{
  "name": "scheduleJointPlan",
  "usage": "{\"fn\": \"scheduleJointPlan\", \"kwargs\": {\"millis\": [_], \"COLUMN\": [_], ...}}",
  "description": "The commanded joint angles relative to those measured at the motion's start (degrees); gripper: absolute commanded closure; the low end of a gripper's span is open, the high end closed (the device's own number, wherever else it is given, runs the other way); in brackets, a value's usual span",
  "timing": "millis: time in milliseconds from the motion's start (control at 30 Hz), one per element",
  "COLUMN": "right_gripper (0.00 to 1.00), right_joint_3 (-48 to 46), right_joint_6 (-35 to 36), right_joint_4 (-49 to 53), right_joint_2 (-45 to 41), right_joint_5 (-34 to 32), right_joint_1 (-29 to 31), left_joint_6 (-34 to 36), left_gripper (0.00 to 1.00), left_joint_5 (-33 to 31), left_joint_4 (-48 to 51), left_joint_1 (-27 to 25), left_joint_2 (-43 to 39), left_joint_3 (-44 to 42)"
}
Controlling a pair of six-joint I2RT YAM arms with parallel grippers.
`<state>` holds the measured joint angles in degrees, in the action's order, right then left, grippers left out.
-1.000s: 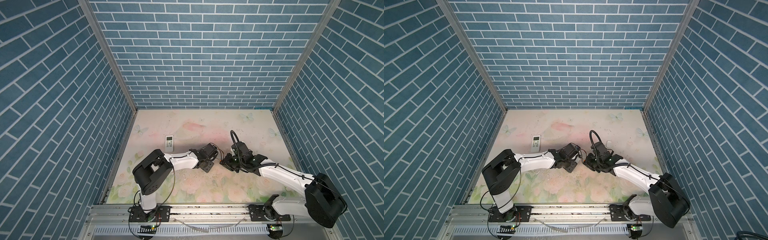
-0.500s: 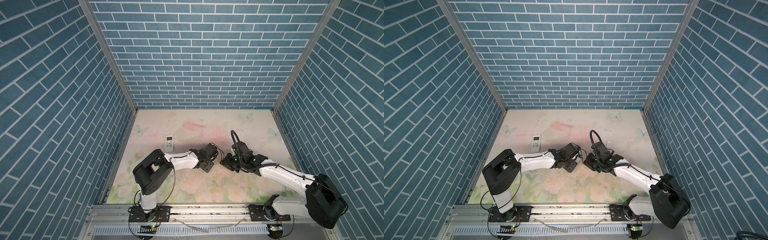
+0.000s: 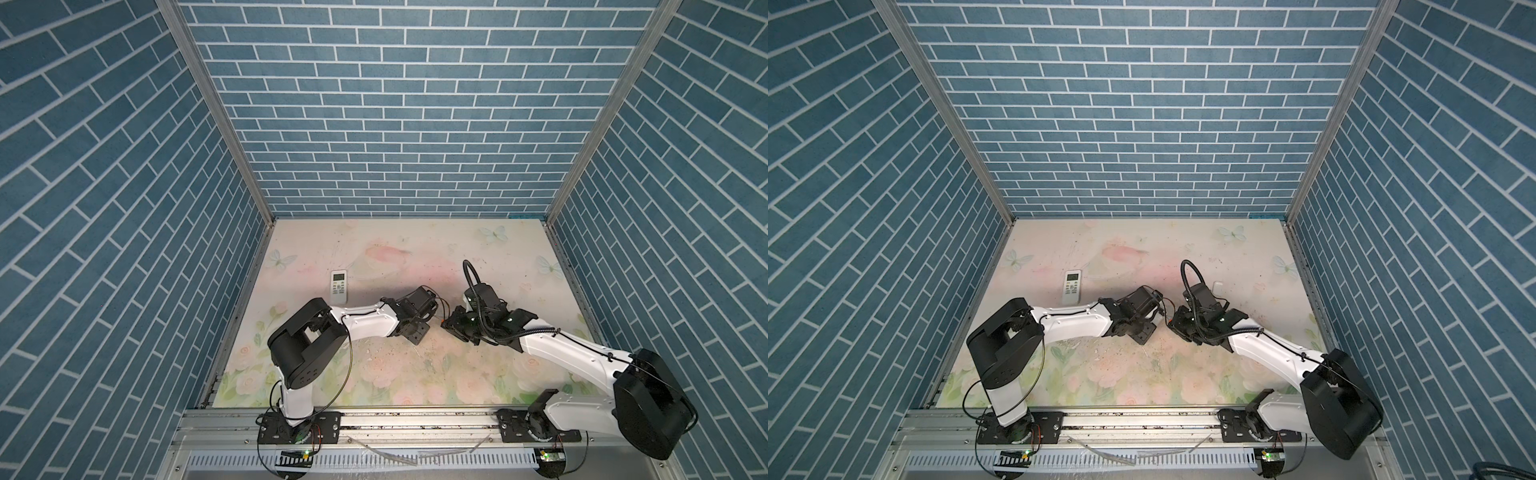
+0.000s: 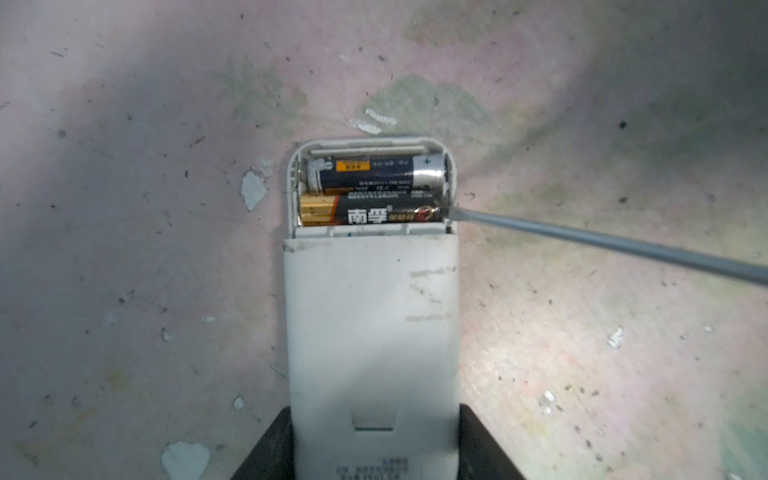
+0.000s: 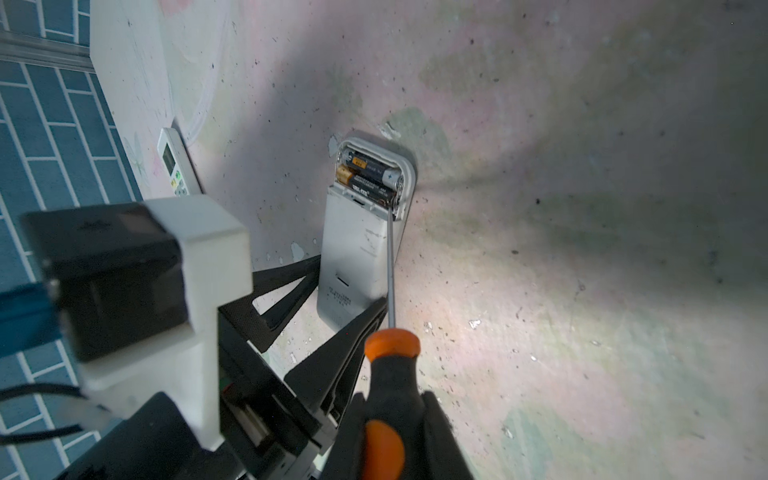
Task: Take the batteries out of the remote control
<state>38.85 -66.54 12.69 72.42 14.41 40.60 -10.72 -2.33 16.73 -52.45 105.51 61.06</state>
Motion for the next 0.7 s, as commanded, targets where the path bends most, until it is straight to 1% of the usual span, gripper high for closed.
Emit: {"fn": "scheduleJointPlan", "kwargs": {"millis": [0,367,667], "right_gripper": [1.0,1.0,1.0], "right_joint_3": [3.0,3.3,3.9], "right_joint_6": [2.1,3.1,4.6], "right_joint_4": [-1.8,-0.3,7.8], "right_joint_2": [-1.8,-1.8,-3.9], "right_joint_5": [1.1,0.2,-4.0], "right_joint_1": [0.2,0.0,-0.2], "left_joint_6": [2.0,2.0,2.0], "left_gripper": [0.65,0.66,0.67], "left_joint_5": [4.7,4.5,4.1], "left_joint_4": [4.0,4.2,4.6], "left_joint_1": [-2.4,-2.4,-2.4], "left_joint_2": [6.4,6.5,6.7], "left_joint_3": [-3.0,-3.0,-2.9]}}
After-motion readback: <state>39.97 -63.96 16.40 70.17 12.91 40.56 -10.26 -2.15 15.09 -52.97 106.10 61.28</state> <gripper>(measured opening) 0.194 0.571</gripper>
